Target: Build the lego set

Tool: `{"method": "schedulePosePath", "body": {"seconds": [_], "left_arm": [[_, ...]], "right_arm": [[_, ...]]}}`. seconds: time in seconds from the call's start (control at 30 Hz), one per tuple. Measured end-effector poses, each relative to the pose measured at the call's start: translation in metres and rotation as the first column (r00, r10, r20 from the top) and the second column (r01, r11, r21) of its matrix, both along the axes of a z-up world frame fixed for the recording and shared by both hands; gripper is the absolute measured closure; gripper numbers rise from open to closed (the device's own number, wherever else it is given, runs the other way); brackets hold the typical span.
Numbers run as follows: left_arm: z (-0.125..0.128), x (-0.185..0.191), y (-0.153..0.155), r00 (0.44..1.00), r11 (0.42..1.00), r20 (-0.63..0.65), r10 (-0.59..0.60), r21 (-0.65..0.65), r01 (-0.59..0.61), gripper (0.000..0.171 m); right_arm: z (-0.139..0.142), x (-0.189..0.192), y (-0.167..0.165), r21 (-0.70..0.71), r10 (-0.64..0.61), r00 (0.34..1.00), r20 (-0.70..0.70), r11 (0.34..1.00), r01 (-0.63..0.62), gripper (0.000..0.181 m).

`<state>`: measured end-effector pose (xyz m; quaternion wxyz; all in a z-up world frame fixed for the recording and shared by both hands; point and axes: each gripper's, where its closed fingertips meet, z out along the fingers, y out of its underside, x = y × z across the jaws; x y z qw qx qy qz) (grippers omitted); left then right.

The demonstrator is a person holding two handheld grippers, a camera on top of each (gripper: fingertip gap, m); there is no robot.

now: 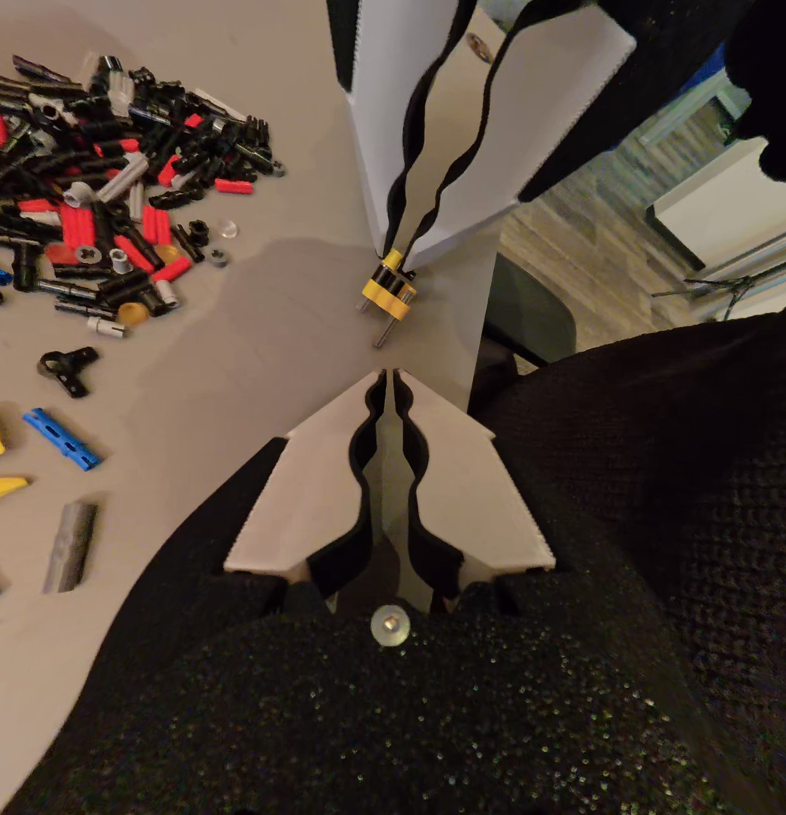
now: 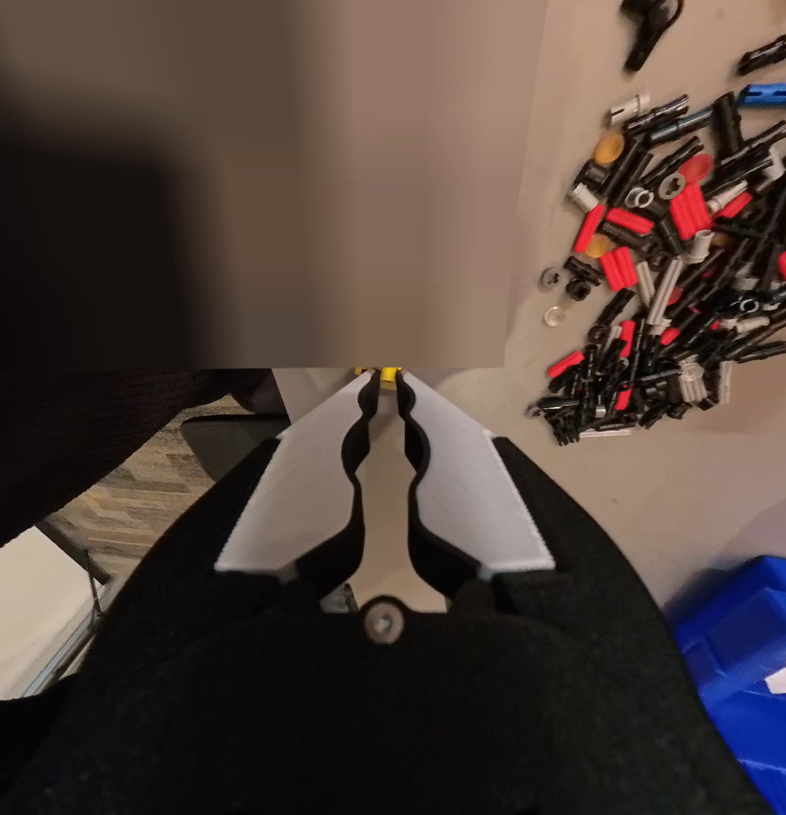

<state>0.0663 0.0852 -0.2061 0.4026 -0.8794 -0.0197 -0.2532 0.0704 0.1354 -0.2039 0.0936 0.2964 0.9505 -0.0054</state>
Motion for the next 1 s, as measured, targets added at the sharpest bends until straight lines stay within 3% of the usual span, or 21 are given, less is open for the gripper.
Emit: {"method": "schedulePosePath", "body": {"seconds": [0.17,0.27,0.77,1.0], "left_arm": [[0.002,-0.004,0.004,0.999,0.999,-0.012,0.044,0.016,-0.044,0.167],[0.002,-0.007,0.006,0.996,0.996,-0.002,0.085,0.01,-0.085,0.154],[-0.003,-0.029,0.001,0.963,0.963,-0.019,0.269,-0.018,-0.269,0.153],[0.001,-0.033,-0.003,0.963,0.965,-0.07,0.261,0.022,-0.26,0.152]], "right_arm": [[-0.002,-0.004,-0.002,0.009,-0.018,1.0,-0.009,1.0,0.018,0.174],[-0.003,-0.006,-0.004,-0.003,-0.035,0.999,-0.006,0.999,0.035,0.174],[-0.011,-0.011,-0.014,-0.108,-0.135,0.989,-0.061,0.986,0.128,0.173],[-0.011,-0.013,-0.015,-0.139,-0.179,0.973,-0.147,0.977,0.159,0.173]]}}
